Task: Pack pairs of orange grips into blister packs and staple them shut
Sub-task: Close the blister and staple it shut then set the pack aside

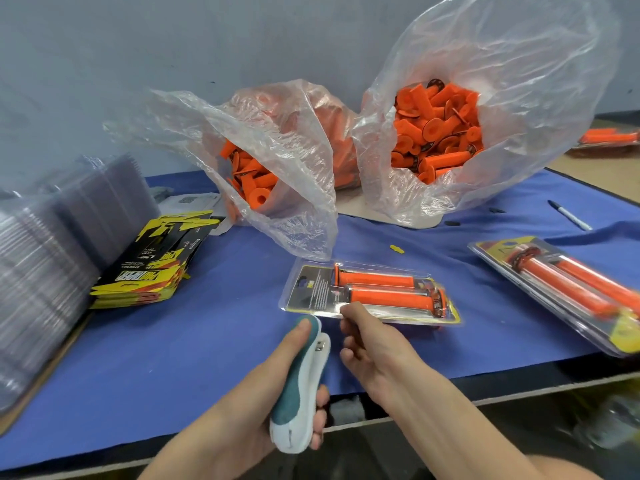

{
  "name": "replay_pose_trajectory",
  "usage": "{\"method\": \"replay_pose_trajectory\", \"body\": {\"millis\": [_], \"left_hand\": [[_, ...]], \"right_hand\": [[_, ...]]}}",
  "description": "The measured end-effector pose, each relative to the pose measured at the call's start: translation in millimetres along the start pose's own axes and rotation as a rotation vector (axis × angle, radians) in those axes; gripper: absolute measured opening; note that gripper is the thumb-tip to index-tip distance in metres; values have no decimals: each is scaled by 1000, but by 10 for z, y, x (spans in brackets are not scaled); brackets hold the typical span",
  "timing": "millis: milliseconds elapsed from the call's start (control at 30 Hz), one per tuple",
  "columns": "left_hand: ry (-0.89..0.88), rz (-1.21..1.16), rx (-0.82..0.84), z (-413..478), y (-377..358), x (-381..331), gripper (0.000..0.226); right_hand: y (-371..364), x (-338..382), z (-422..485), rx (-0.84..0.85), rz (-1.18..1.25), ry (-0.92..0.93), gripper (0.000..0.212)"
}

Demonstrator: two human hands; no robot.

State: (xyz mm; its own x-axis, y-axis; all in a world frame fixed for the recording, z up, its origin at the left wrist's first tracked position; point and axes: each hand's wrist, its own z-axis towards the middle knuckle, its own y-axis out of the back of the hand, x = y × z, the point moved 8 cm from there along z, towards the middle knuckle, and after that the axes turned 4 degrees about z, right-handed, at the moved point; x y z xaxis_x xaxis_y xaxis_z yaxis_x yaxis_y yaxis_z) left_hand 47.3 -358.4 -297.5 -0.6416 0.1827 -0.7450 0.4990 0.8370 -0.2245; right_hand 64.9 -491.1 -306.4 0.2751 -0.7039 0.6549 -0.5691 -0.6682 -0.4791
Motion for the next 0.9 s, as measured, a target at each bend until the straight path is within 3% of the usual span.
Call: {"method": "replay_pose_trajectory", "body": {"millis": [267,433,900], "left_hand": [[-123,78,-41,115,-72,-168,72],[-201,172,-159,141,-71,-347,64],[-213,201,-123,263,16,-383,68]], "right_hand": [[-36,4,-7,-8,-52,83,16],[-53,-1,-46,17,-60,96,18],[-72,7,-34,77,-147,128,22]]}}
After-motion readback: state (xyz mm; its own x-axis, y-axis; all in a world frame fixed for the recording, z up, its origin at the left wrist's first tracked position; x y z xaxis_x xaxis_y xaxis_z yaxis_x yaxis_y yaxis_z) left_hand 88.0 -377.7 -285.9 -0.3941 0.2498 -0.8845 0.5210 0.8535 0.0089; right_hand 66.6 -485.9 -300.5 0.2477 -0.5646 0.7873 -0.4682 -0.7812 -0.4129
